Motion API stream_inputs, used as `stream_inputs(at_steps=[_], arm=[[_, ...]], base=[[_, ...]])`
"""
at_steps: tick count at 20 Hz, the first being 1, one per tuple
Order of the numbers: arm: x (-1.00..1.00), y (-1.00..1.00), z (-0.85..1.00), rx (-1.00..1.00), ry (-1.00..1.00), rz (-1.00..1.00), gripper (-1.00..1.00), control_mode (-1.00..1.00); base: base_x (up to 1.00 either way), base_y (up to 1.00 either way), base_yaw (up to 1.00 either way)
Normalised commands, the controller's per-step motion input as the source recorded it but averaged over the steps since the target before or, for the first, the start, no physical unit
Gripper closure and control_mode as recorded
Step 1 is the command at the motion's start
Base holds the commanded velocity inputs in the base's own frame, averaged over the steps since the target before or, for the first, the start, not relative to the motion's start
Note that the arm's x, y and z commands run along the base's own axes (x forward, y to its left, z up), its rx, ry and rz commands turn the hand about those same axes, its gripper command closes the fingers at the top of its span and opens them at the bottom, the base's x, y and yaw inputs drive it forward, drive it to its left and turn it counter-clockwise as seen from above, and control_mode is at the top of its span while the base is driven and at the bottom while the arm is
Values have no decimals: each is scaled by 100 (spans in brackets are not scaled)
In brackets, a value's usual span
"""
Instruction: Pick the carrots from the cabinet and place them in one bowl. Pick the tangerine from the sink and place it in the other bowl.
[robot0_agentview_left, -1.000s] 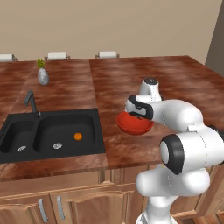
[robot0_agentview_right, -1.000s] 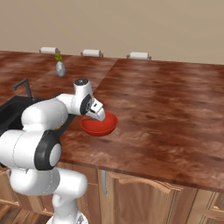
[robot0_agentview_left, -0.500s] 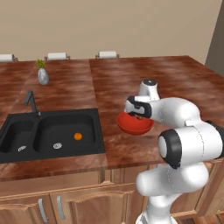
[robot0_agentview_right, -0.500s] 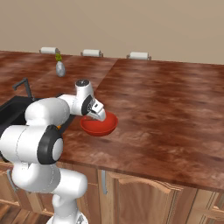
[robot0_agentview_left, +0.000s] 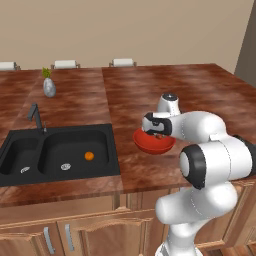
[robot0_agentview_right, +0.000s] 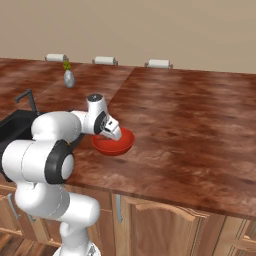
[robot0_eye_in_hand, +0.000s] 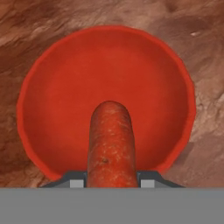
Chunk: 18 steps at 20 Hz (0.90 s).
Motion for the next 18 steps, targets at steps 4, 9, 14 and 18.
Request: stream_inputs(at_steps=[4, 9, 14, 18], arm=[[6, -2, -13, 0, 0, 0, 100, -100], [6, -2, -13, 0, 0, 0, 100, -100], [1, -3, -12, 0, 0, 0, 100, -100], [0, -2, -11, 0, 0, 0, 100, -100]], base=[[0, 0, 0], [0, 0, 0], [0, 0, 0], [0, 0, 0]])
